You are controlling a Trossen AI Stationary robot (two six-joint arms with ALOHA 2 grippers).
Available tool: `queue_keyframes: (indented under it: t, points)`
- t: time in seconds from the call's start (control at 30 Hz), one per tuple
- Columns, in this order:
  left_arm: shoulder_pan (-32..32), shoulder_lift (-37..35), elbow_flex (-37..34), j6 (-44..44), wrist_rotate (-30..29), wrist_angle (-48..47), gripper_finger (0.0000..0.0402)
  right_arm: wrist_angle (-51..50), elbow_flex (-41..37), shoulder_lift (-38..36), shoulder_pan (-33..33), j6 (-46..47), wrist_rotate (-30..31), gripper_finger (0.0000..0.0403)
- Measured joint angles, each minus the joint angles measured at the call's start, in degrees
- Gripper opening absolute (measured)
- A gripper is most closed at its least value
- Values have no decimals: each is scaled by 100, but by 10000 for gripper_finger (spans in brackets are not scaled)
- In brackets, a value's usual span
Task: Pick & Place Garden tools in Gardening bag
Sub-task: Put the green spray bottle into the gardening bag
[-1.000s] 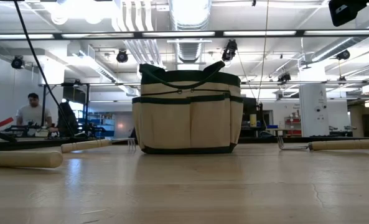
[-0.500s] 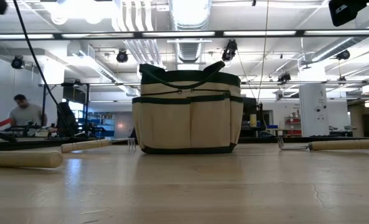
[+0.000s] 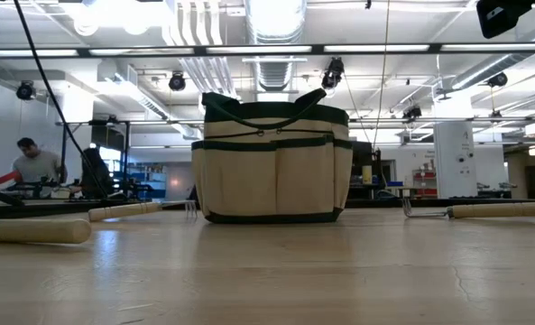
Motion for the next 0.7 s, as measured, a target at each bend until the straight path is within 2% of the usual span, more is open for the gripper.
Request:
queue_keyframes:
  t: [0.2, 0.33, 0.47, 0.7]
  points:
    - [-39, -479, -373, -355, -40, -7, 143, -1, 0, 0, 1, 0, 1, 8]
    - [-123, -743, -673, -92, 486, -18, 168, 1, 0, 0, -1, 0, 0, 8]
    - [-252, -913, -853, 368, 426, -6, 161, 1, 0, 0, 0, 0, 1, 8]
    - [-259, -977, -1006, 1094, 205, 230, 118, 1, 0, 0, 0, 0, 1, 8]
